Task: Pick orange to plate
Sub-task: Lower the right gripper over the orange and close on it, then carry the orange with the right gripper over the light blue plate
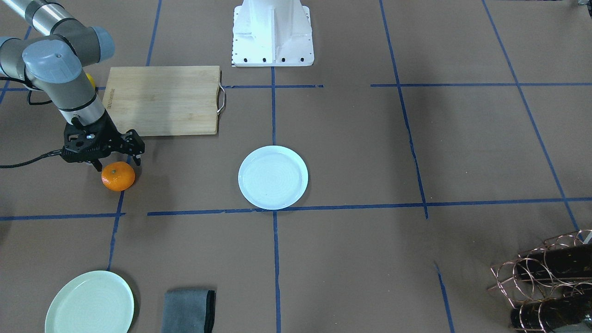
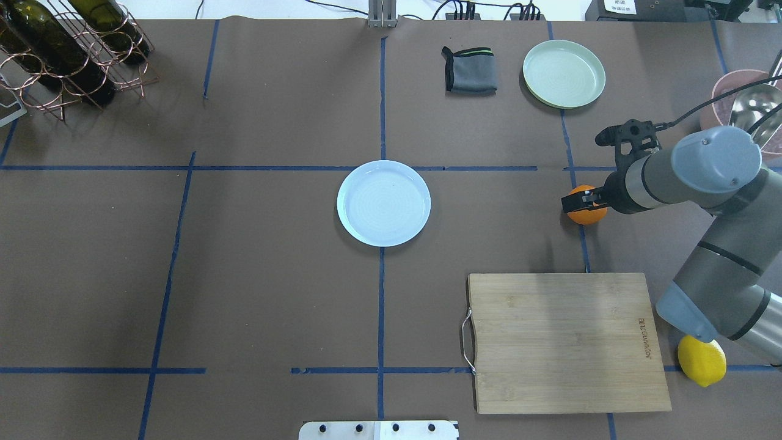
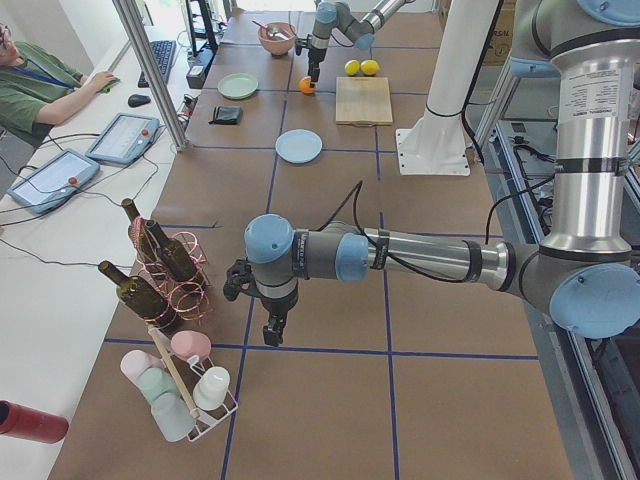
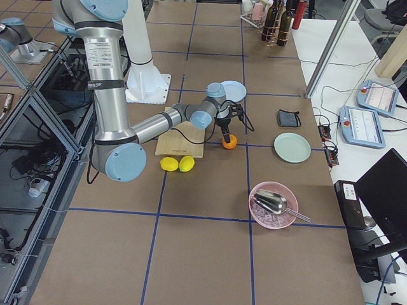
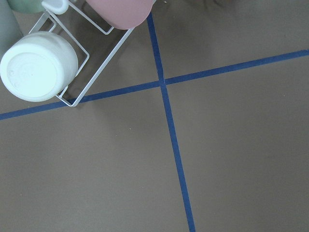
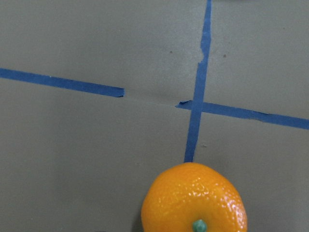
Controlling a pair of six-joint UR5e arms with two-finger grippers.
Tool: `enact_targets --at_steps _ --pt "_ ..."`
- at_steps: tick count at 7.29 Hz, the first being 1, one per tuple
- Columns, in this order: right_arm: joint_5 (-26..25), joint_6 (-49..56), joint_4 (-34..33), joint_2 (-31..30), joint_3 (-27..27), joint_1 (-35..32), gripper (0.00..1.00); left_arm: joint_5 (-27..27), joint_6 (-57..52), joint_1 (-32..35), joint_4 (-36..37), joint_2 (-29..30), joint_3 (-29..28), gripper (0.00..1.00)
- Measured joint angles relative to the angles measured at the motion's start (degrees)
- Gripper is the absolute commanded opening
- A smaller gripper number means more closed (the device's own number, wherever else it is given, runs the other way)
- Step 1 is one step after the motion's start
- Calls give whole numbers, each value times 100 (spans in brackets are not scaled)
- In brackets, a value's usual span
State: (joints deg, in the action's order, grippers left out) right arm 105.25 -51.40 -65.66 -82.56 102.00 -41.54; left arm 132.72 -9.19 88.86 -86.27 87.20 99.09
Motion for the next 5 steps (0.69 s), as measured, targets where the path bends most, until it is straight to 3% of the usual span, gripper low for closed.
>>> enact_targets --at_steps 5 --pt "-208 123 -8 85 -313 88 98 7 -3 0 -20 -37 -9 100"
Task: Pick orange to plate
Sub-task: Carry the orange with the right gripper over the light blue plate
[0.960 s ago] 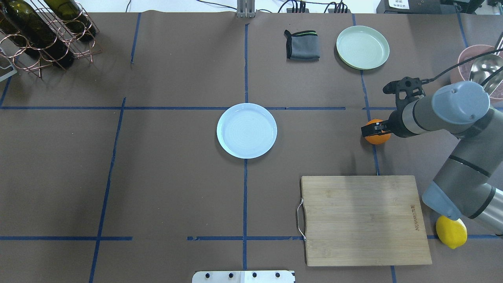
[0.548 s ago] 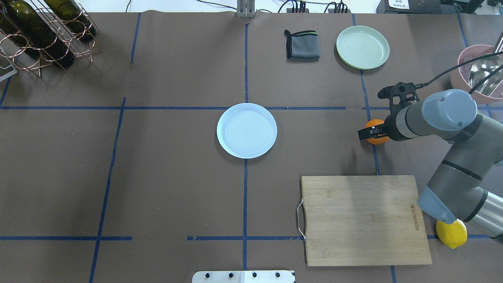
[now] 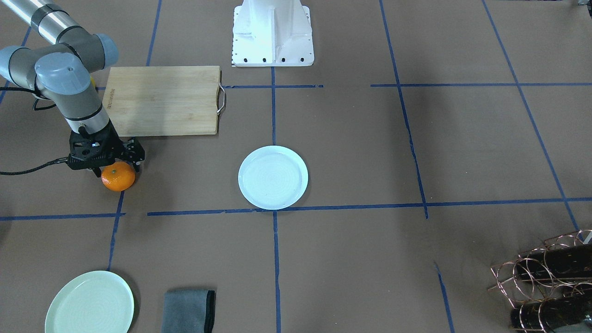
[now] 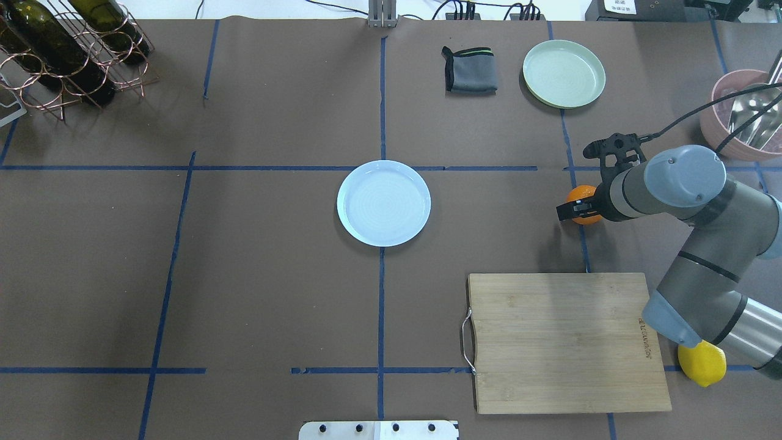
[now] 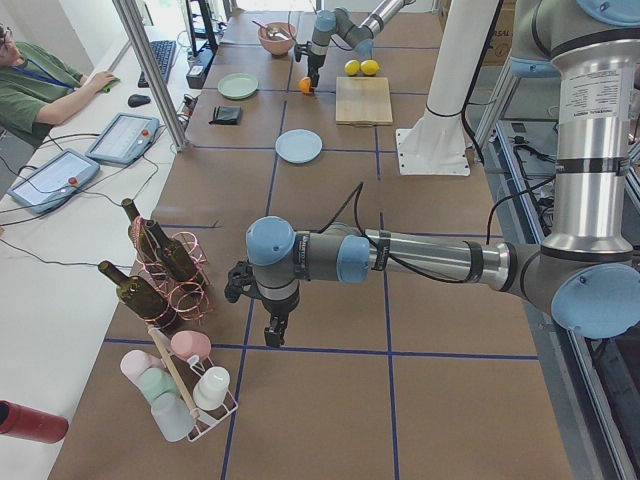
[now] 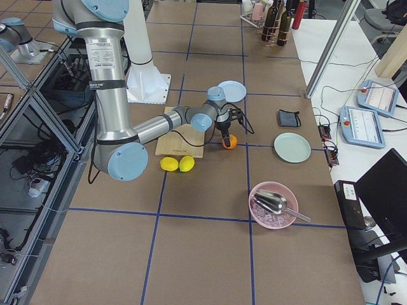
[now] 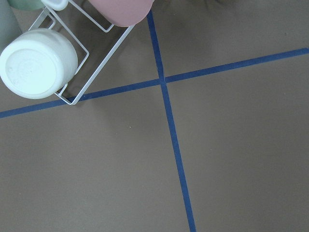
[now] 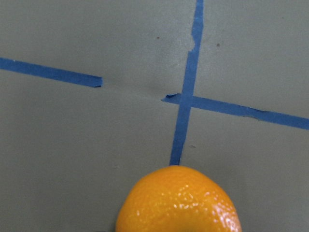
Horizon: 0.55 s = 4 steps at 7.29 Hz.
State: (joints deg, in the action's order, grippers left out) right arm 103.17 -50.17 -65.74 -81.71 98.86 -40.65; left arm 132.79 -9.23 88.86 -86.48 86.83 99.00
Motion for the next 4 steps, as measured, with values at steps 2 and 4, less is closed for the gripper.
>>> enact_targets --at_steps 2,4 --pt "-27 20 -2 36 -29 4 39 1 -6 0 -1 -13 -3 100" --pt "-32 -16 -43 194 -41 2 0 1 -3 0 -6 -17 -2 100"
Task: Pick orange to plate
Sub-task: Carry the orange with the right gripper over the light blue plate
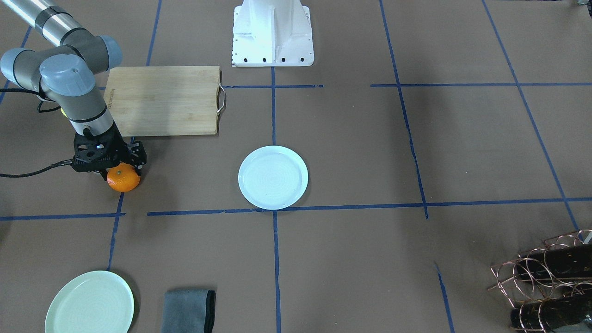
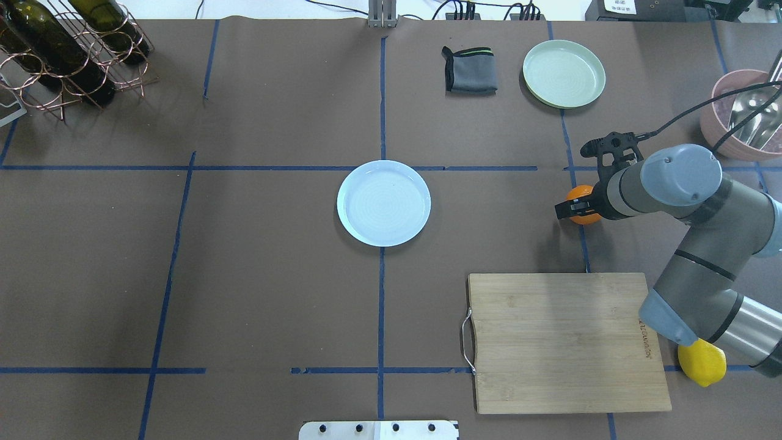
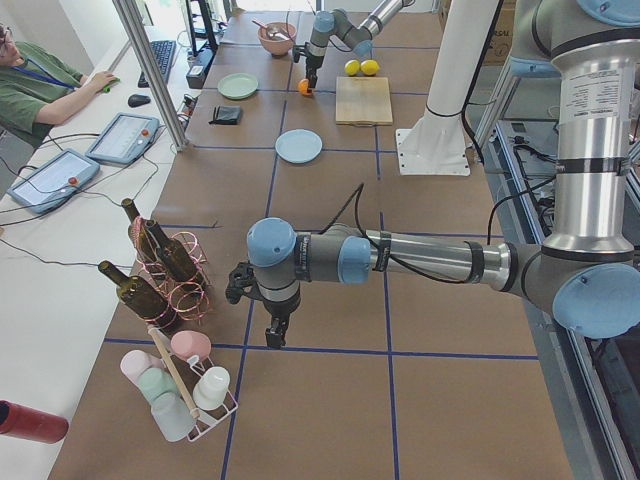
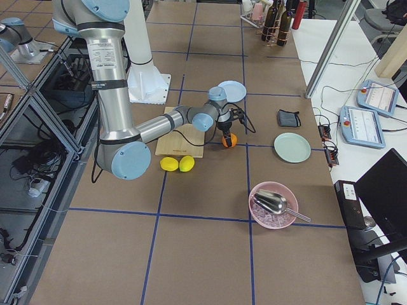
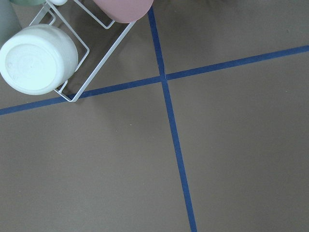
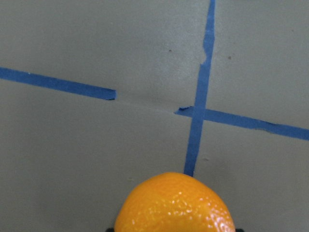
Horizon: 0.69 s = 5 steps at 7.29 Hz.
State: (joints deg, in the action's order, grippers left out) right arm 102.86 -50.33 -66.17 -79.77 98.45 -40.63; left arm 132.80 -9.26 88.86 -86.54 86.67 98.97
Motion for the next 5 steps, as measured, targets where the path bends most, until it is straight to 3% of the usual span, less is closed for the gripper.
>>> enact_targets --at_steps 2,4,5 --pt "9 -102 -102 261 33 -4 0 0 3 0 -3 -1 7 100" --pt "12 -617 -1159 1409 -71 123 0 0 3 0 -3 5 13 100" --pt "-36 -1010 -1652 2154 -377 264 0 0 3 0 -3 10 15 100"
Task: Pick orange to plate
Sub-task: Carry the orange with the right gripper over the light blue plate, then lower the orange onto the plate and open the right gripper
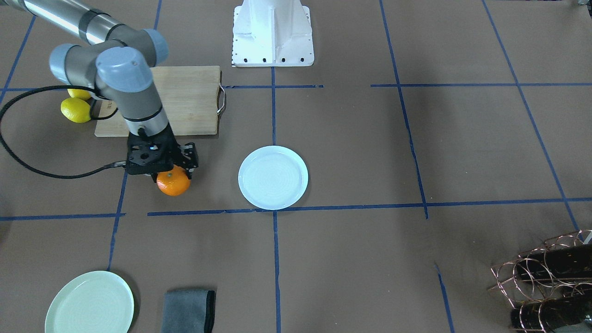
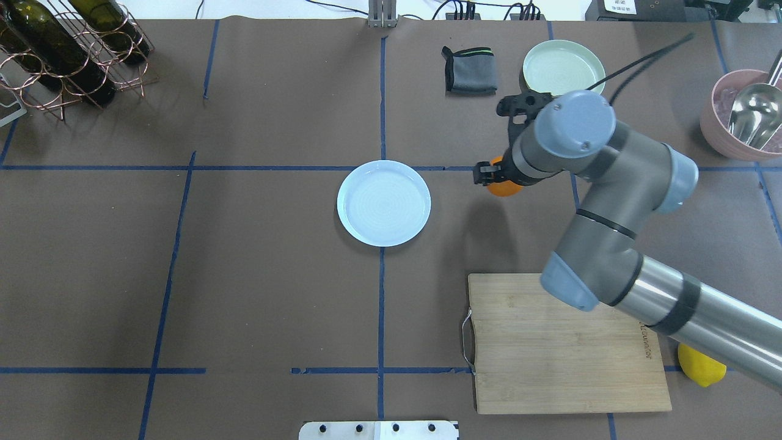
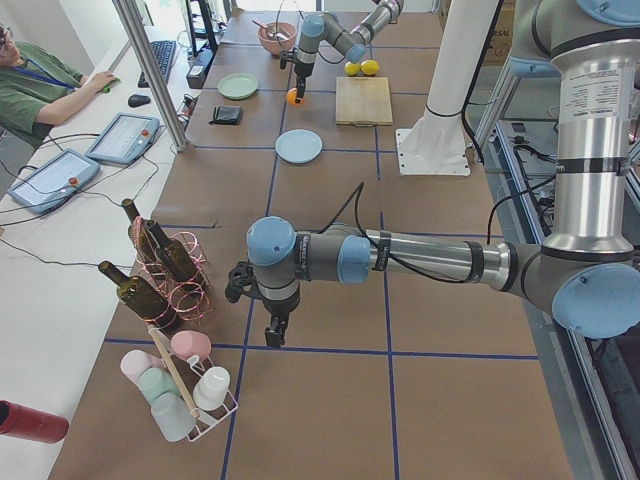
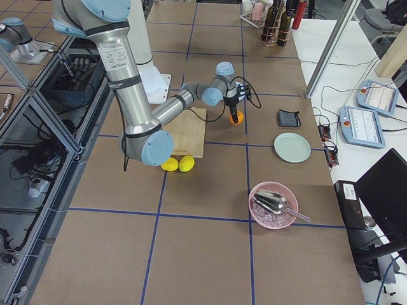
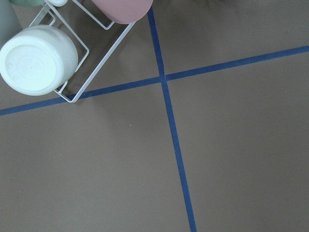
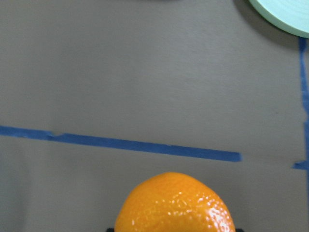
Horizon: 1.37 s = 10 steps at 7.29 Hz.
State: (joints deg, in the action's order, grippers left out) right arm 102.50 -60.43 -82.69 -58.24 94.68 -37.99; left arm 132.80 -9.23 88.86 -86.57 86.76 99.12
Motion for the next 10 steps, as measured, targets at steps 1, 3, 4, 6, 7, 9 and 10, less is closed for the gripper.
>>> enact_targets --at_steps 1,3,4,6,7,9,10 --pt "-154 -427 -231 731 -489 176 0 2 0 0 0 7 1 100" --pt "-452 -1023 -347 1764 -1378 536 0 7 0 -2 -5 29 2 100" --pt "-549 -1221 -357 1962 -1584 692 0 8 0 -5 -10 40 2 100" --pt "-692 -1567 -350 2064 -1810 867 58 9 0 -8 -16 55 -3 100" --pt "-754 -1631 -346 2071 -1879 923 100 9 0 -8 -17 56 -6 100" --pt "-901 -1669 -342 2092 -1923 1012 100 9 0 -9 -17 53 -12 100" --pt "-972 -1685 -327 2127 -1923 1035 100 9 0 -9 -17 52 -14 100"
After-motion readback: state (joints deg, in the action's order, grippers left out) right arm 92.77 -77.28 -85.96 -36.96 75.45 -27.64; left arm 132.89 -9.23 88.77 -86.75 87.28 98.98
